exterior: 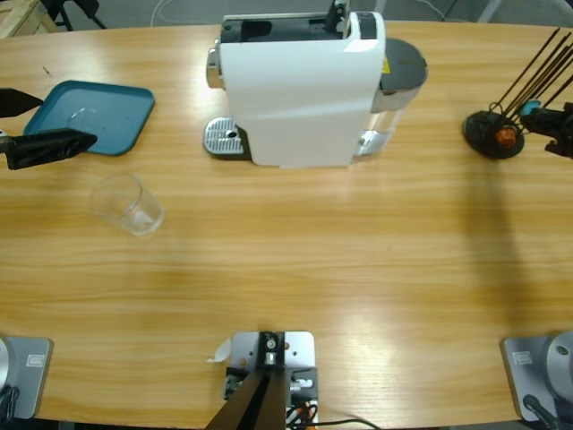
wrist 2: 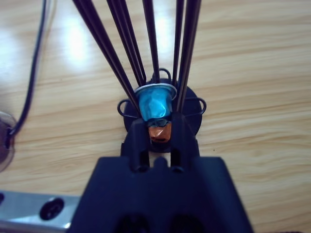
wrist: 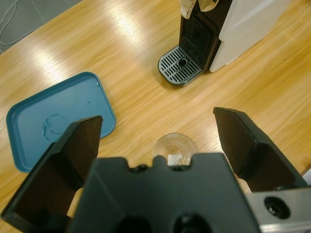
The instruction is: Pour coffee
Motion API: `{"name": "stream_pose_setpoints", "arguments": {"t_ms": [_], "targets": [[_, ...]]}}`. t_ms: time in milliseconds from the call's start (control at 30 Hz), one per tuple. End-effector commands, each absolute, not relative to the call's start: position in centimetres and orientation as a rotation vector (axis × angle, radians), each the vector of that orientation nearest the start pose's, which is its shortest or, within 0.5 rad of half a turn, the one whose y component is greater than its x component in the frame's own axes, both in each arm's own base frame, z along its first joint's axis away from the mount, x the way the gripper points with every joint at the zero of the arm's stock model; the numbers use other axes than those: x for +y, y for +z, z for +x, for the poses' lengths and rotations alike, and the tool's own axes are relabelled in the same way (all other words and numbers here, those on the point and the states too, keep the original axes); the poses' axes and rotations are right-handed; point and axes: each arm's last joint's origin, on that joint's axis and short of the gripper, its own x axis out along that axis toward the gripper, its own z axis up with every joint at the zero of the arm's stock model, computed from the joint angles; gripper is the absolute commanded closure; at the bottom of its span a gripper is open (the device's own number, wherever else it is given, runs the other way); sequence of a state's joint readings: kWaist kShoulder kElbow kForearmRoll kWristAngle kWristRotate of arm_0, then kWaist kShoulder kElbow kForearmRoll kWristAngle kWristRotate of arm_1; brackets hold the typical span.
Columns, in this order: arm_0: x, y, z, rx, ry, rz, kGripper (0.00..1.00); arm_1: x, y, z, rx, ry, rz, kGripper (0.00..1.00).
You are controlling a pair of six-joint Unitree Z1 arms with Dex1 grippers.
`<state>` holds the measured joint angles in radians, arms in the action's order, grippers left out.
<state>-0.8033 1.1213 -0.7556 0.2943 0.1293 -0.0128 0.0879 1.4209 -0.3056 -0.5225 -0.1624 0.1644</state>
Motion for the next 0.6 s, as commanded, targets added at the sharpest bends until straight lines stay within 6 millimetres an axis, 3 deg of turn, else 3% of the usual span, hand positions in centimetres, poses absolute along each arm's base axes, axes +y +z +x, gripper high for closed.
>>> {"name": "stream_pose_setpoints", "arguments": {"t_ms": [33, 333, 600], "targets": [[-12.0, 30.9, 12.2, 0.651, -0.647, 0.308, 0.000, 0.7, 24.0, 17.1, 0.518, -0.120, 0.123, 1.000], [-12.5, 31.1, 12.2, 0.643, -0.667, 0.312, 0.000, 0.5, 28.4, 17.3, 0.459, -0.148, 0.127, 1.000], [-13.1, 31.3, 12.0, 0.638, -0.697, 0.321, 0.000, 0.9, 32.6, 14.6, 0.372, -0.161, 0.136, 1.000]]}}
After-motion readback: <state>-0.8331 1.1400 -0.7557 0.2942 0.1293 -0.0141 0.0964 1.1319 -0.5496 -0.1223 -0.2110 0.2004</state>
